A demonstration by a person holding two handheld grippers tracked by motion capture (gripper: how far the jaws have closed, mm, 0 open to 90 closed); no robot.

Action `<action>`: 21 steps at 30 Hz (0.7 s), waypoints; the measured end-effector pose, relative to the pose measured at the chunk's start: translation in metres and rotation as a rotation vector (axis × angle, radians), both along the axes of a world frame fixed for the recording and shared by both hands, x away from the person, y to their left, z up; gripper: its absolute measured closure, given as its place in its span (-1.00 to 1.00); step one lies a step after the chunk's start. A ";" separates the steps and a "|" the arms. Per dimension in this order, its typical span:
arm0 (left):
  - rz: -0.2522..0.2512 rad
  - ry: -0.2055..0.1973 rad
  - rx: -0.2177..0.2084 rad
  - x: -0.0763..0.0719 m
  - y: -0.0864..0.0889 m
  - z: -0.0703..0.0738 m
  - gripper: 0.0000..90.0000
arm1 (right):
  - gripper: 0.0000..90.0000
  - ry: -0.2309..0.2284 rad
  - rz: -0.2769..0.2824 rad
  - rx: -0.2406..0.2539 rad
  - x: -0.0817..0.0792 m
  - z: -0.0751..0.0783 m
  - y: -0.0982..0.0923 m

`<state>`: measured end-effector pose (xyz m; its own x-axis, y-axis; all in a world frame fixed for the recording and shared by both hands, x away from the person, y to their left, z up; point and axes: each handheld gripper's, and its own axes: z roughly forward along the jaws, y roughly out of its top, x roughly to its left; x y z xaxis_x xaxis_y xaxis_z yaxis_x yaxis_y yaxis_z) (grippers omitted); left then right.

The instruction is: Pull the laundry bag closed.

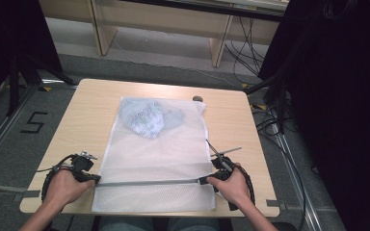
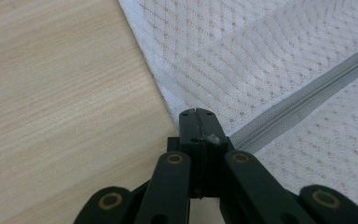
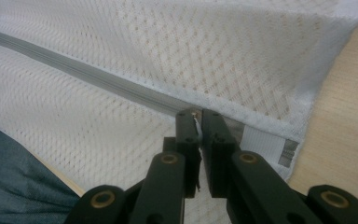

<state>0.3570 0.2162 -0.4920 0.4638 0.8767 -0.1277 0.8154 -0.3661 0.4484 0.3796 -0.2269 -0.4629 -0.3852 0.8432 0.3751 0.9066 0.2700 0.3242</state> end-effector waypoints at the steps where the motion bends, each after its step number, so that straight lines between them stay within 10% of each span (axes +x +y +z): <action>1: 0.000 0.000 0.000 0.000 0.000 0.000 1.00 | 0.93 0.000 0.000 0.000 0.000 0.000 0.000; 16: 0.003 -0.015 0.000 -0.001 -0.001 -0.001 1.00 | 0.93 -0.034 0.013 0.020 0.002 -0.002 -0.010; 17: 0.001 -0.015 0.001 -0.001 -0.001 -0.001 1.00 | 0.93 0.043 -0.035 0.019 -0.001 0.003 -0.008; 21: 0.002 -0.015 0.001 -0.001 -0.001 -0.001 1.00 | 0.93 0.056 -0.036 0.031 -0.001 0.003 -0.010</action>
